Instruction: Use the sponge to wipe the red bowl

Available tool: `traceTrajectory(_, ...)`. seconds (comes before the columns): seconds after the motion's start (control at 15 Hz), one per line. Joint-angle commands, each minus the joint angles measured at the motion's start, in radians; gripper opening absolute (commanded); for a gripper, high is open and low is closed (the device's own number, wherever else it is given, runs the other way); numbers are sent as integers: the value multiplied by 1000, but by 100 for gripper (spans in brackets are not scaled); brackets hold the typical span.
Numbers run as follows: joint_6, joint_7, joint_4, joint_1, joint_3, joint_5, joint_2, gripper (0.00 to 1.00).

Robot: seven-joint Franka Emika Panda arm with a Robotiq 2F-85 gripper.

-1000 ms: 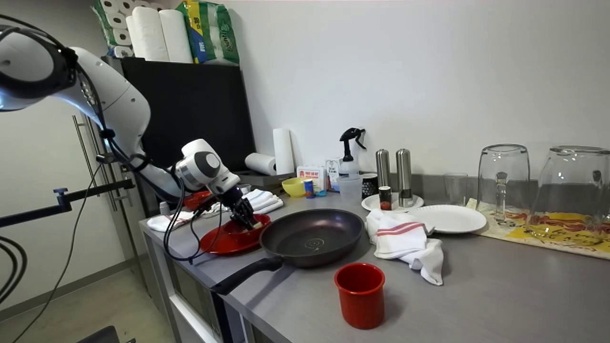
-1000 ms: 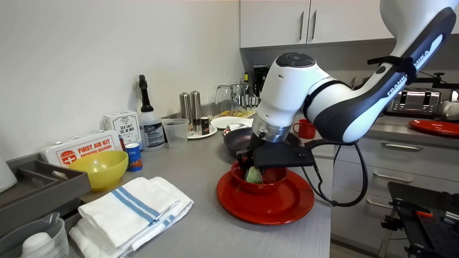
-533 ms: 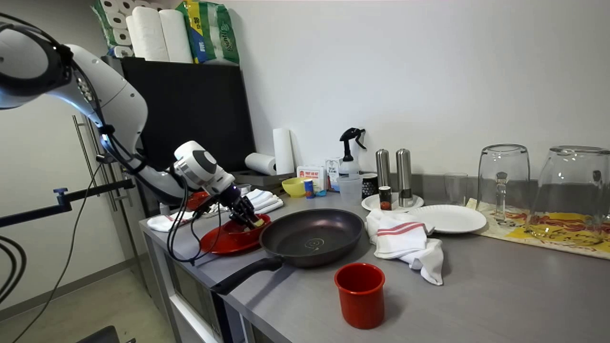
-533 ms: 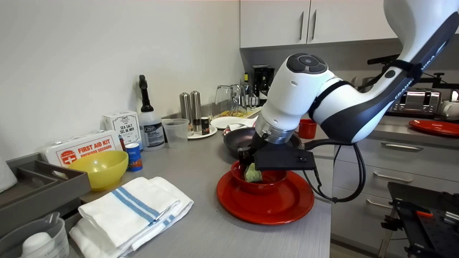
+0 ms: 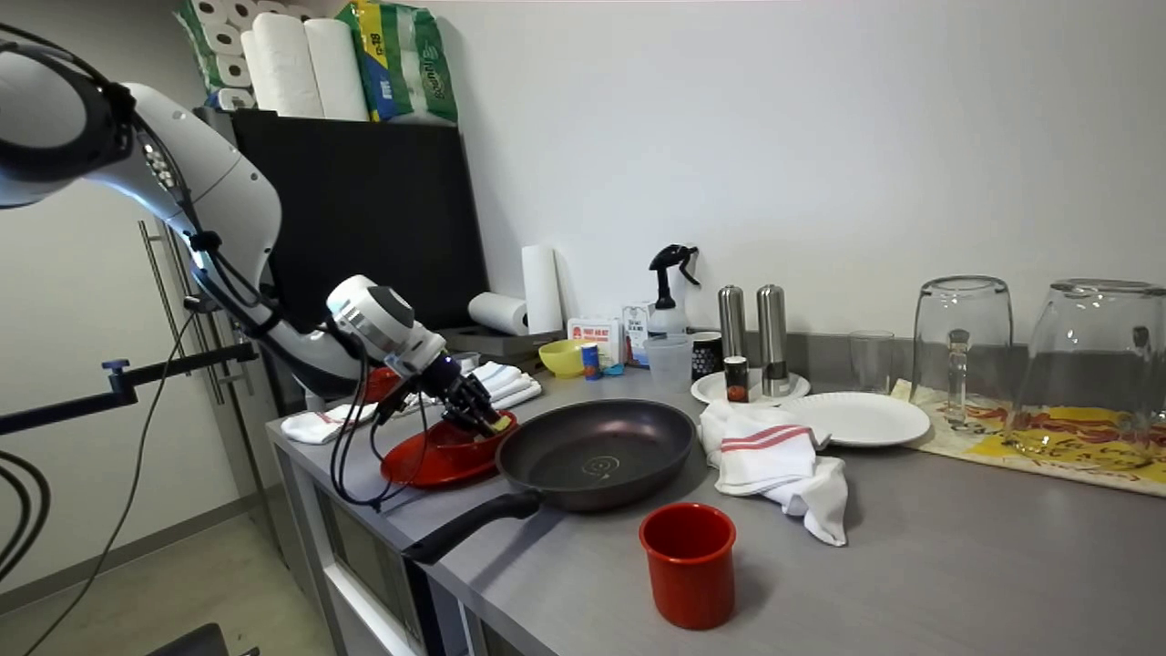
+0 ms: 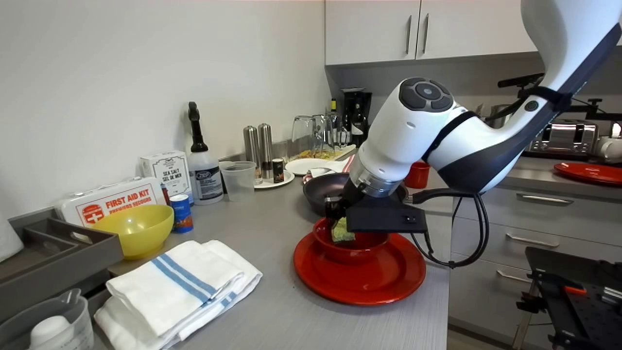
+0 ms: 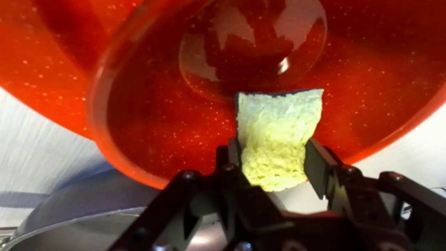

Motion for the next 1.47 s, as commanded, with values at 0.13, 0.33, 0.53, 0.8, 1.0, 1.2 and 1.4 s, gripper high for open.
traceTrajectory(0.13,-41,-20,-29,-80,80,37,-2,23)
traceTrajectory(0.33,-53,-62,-36,-132,134,93,0,23)
traceTrajectory(0.53,-47,-178,-40,-184,188,238,-1,23)
traceTrajectory(0.8,-61,-424,-37,-243,263,530,-1,23)
traceTrajectory(1.0,-108,-566,-22,-228,263,714,-6,23)
traceTrajectory(1.2,-156,-647,-8,-219,259,824,-8,23)
traceTrajectory(1.4,-210,-739,8,-228,272,944,-7,23)
